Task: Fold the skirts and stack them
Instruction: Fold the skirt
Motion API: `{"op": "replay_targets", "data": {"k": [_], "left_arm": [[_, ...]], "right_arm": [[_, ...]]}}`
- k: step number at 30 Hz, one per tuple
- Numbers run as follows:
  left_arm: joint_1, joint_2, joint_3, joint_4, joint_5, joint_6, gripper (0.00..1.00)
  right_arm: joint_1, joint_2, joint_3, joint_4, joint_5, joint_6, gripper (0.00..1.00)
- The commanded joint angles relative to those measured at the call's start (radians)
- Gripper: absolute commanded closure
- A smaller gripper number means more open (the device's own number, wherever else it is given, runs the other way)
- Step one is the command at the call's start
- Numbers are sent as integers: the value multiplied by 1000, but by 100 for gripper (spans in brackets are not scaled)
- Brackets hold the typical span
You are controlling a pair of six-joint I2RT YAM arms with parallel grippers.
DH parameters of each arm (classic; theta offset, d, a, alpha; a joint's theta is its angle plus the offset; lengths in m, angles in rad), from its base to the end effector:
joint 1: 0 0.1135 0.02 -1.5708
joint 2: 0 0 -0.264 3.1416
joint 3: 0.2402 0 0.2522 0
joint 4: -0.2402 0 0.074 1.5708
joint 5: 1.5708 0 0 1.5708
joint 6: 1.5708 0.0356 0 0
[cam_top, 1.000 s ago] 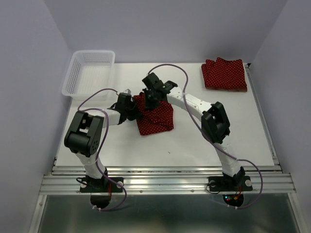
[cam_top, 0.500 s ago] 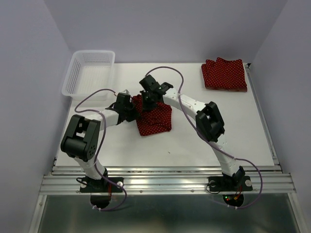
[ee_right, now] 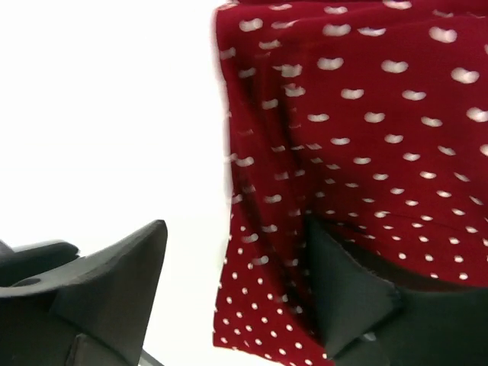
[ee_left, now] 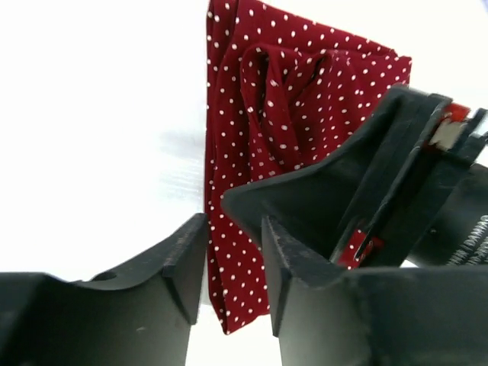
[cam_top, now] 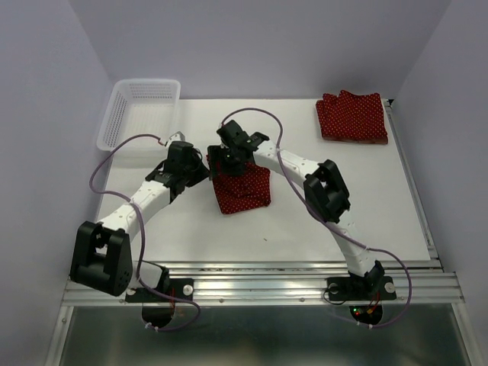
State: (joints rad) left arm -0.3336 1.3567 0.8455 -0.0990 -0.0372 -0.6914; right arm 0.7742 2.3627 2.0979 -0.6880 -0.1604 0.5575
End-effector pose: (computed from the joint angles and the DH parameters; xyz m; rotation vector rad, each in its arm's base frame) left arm 0.2808 -0.0959 0.2412 -0.4185 2.1926 -0.5340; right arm 0.3701 0.3699 0.2038 -0.3564 2.6439 0.6945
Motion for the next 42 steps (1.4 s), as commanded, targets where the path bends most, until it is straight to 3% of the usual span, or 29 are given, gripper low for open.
{"op": "replay_targets", "data": {"k": [1, 2, 8, 15, 16, 17, 24, 36, 42], "left_arm": [[4, -94, 26, -85, -58, 13, 47], [5, -103, 32, -97, -64, 16, 45], [5, -191, 38, -148, -66, 43, 27], [10, -234, 41, -180, -72, 36, 12], [10, -238, 41, -183, -70, 36, 3], [10, -240, 43, -188, -75, 35, 1], [11, -286, 44, -243, -119, 17, 1], [15, -406, 40, -364, -217, -8, 1], [16, -432, 32, -383, -239, -8, 1]], "right_arm": [[17, -130, -28, 77, -106, -71, 8], [17, -149, -54, 90, -119, -80, 0], [17, -293, -176, 120, -107, -139, 0], [17, -459, -315, 179, -104, -166, 0], [17, -467, -328, 179, -85, -169, 0], [17, -471, -347, 177, -70, -176, 0], [-1, -435, -362, 162, -14, -225, 0], [-1, -137, -107, 65, -53, -240, 0], [-1, -95, -85, 51, -91, -245, 0]]}}
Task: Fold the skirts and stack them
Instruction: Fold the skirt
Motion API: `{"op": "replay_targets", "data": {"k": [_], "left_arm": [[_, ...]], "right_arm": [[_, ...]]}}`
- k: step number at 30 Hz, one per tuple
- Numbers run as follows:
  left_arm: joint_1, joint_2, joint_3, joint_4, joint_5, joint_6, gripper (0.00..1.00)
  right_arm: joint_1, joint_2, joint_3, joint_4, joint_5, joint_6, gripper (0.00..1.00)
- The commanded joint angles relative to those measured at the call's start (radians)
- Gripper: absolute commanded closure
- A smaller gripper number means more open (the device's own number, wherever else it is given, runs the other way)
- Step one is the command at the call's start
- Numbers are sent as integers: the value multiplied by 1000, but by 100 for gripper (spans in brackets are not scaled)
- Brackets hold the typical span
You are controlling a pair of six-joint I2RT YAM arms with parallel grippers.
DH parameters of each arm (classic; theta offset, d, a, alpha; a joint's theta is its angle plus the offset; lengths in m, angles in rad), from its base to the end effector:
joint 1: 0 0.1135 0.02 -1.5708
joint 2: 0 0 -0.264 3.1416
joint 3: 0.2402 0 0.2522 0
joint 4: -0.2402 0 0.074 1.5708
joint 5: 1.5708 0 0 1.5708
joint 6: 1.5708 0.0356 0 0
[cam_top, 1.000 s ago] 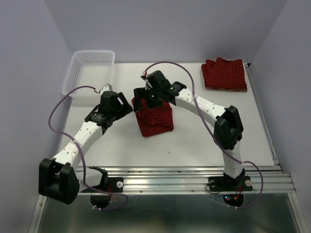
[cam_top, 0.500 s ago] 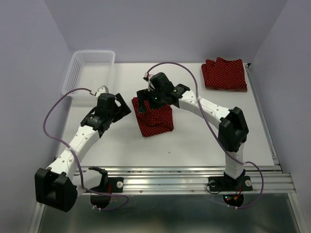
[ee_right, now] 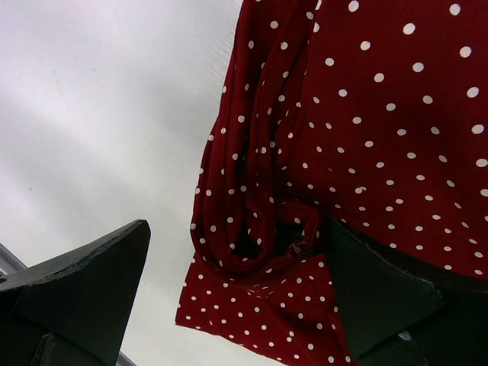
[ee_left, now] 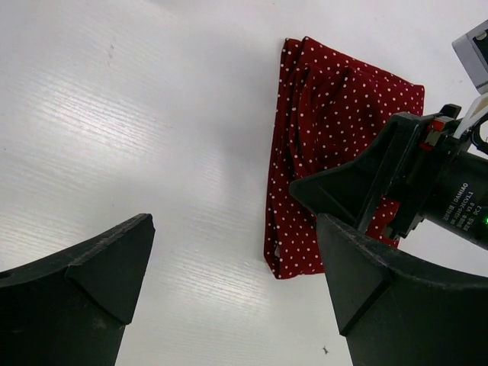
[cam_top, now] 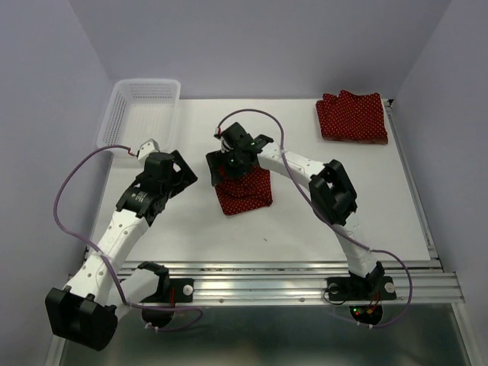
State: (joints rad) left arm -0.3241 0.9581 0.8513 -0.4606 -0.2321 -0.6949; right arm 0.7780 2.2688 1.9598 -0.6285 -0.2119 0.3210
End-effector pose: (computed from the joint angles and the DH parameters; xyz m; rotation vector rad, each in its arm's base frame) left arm 0.2014 -0.0590 0.3046 -0.5283 2.0756 -0.3543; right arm 0.3549 0.3602 0.2107 -0.6837 2.5362 0.6873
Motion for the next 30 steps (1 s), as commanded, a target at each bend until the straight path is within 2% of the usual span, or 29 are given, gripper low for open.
{"op": "replay_targets", "data": {"k": [1, 12, 20, 30], "left_arm": [[7, -35, 25, -21, -46, -6, 1], [10, -27, 5, -6, -33, -3, 1], [13, -13, -17, 13, -21, -12, 1], [11, 5, -26, 34, -9, -23, 1]], "right_arm": [[9, -2, 51, -5, -55, -17, 0], [81, 17, 5, 3, -40, -79, 0], [118, 84, 40, -59, 62, -131, 0], [136, 60, 47, -57, 49, -146, 0]]}}
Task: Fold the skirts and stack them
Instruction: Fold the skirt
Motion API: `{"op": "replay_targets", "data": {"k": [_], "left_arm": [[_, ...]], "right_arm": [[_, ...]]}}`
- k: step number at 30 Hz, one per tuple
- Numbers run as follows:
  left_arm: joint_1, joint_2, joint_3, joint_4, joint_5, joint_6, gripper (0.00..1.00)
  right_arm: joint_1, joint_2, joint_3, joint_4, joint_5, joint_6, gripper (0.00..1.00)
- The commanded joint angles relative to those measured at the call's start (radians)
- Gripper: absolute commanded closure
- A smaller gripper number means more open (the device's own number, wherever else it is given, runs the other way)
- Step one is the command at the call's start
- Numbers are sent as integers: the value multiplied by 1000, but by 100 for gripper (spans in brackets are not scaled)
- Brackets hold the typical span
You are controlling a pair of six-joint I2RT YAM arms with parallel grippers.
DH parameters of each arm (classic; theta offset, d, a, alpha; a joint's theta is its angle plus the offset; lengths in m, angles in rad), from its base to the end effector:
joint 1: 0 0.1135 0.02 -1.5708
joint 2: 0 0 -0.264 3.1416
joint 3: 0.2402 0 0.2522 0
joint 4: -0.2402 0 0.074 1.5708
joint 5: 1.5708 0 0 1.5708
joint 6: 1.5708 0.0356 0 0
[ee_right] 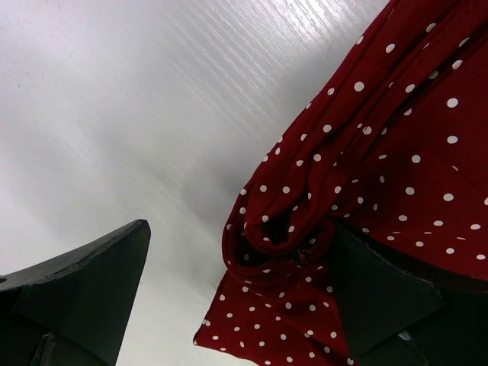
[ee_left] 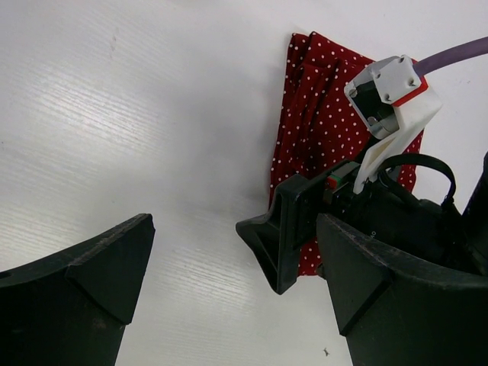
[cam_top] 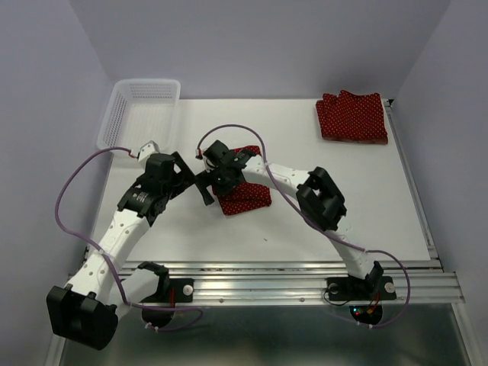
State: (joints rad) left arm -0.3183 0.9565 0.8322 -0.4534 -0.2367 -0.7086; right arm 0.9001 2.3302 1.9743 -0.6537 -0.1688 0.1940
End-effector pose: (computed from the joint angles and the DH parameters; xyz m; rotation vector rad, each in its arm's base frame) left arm 0.2014 -0.0576 0.2991 -0.5518 2.0786 -0.3489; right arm 0.3125 0.4035 0.1835 -0.9901 2.4975 0.5967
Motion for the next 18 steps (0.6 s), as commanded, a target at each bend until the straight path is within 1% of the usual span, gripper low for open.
{"op": "replay_targets", "data": {"k": [1, 5, 8, 12, 13, 17, 18], "left_arm": [[5, 7, -5, 27, -4, -8, 1], [5, 17, 2, 33, -1, -5, 1], [5, 18, 2, 38, 2, -2, 1], [5, 16, -1, 44, 10, 4, 1], [7, 16, -4, 45, 13, 6, 1], [7, 19, -2, 50, 20, 12, 1], [7, 21, -1, 50, 25, 12, 1]], "right_arm": [[14, -18, 37, -31, 12, -19, 0], [14, -135, 5, 6, 63, 1, 0], [14, -228, -61, 28, 92, 27, 0], [-33, -333, -219, 97, 103, 77, 0], [-43, -350, -292, 109, 101, 88, 0], [-73, -404, -408, 132, 111, 96, 0], [-98, -414, -425, 149, 103, 99, 0]]}}
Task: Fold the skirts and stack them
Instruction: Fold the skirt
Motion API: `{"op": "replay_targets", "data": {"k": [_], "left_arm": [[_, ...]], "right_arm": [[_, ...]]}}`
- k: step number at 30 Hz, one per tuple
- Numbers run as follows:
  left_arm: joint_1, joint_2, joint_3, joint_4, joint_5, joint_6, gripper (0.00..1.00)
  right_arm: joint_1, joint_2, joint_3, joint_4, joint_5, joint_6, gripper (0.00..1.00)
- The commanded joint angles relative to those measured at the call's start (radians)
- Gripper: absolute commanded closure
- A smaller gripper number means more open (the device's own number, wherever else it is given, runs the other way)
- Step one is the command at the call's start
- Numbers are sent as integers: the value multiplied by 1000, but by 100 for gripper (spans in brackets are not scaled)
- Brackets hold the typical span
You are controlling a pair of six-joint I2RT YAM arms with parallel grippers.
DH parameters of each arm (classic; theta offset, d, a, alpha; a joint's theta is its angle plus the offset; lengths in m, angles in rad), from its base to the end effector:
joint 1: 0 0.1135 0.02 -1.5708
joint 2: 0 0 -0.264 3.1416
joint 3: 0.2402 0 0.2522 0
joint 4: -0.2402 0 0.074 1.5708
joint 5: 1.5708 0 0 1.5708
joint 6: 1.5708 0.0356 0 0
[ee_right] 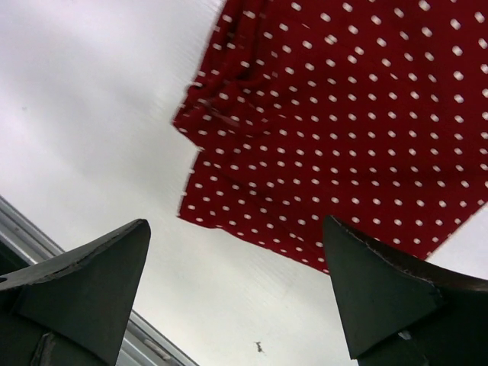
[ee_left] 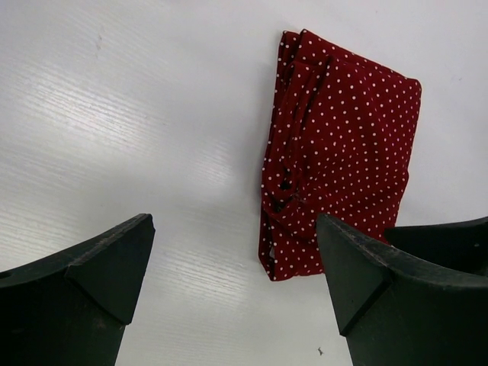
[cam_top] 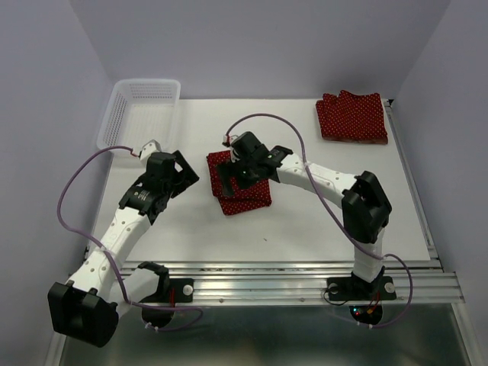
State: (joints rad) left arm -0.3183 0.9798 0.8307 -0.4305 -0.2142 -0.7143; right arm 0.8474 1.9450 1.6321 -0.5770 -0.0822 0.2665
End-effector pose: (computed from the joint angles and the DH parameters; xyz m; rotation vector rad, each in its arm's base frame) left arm 0.2066 -0.0601 0.2961 -0.5467 2.0885 -0.3737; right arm 0.2870 0.3295 0.2558 -0.7651 2.4302 0.5659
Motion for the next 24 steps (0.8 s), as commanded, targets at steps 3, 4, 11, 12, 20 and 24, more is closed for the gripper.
{"op": "replay_targets", "data": {"k": [3, 4, 11, 12, 20, 24], "left_arm": [[7, 2, 4, 32, 9, 18, 1], [7, 5, 4, 32, 9, 19, 1], [7, 22, 13, 30, 7, 24, 1], [7, 23, 15, 30, 6, 24, 1], [7, 23, 13, 32, -2, 13, 1], [8, 28, 13, 35, -8, 10, 1]], "right_arm": [[-57, -23, -136, 104, -37, 23, 0], [-57, -17, -146, 111, -53, 16, 0], [-57, 19, -190, 137, -60, 5, 0], [-57, 12, -208, 134, -71, 4, 0], [-48, -89, -336, 141, -142, 54, 0], [-38, -118, -309, 140, -153, 46, 0]]}}
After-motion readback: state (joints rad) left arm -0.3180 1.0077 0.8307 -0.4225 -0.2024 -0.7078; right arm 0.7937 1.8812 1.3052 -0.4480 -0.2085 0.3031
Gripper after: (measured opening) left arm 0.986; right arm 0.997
